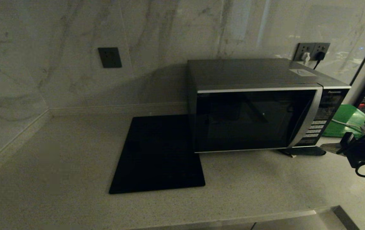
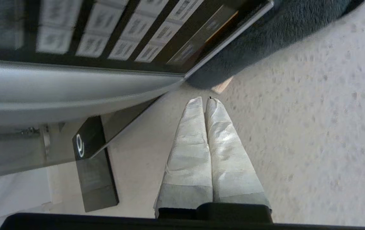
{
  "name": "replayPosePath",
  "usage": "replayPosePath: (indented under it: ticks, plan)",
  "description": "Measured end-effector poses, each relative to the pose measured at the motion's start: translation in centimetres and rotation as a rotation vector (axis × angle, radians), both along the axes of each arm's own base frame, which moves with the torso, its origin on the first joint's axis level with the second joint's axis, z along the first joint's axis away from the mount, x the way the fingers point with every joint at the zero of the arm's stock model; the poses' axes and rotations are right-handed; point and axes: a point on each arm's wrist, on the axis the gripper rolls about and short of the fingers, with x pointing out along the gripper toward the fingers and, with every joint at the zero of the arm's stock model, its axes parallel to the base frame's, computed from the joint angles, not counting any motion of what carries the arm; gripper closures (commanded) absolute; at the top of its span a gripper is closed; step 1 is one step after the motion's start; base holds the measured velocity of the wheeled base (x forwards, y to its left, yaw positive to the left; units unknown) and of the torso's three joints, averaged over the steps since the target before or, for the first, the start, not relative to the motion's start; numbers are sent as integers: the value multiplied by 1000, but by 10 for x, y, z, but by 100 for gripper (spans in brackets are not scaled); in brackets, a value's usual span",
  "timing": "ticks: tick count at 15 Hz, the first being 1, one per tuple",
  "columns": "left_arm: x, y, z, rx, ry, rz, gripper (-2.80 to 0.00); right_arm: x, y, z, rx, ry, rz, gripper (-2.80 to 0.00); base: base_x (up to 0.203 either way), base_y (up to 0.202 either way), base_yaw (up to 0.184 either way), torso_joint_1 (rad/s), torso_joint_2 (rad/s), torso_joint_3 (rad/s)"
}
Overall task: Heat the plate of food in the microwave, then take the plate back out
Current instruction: Open the microwave oven
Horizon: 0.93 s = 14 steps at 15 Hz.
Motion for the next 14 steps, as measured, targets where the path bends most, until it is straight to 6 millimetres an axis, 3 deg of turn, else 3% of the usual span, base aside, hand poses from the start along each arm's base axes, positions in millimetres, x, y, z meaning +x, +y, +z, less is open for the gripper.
replayPosePath:
  ticks: [14]
  plan:
    - [0, 0, 0, 0, 0, 0, 0, 50, -12, -21, -5, -28, 30, 0, 0, 0, 0, 0, 0, 0]
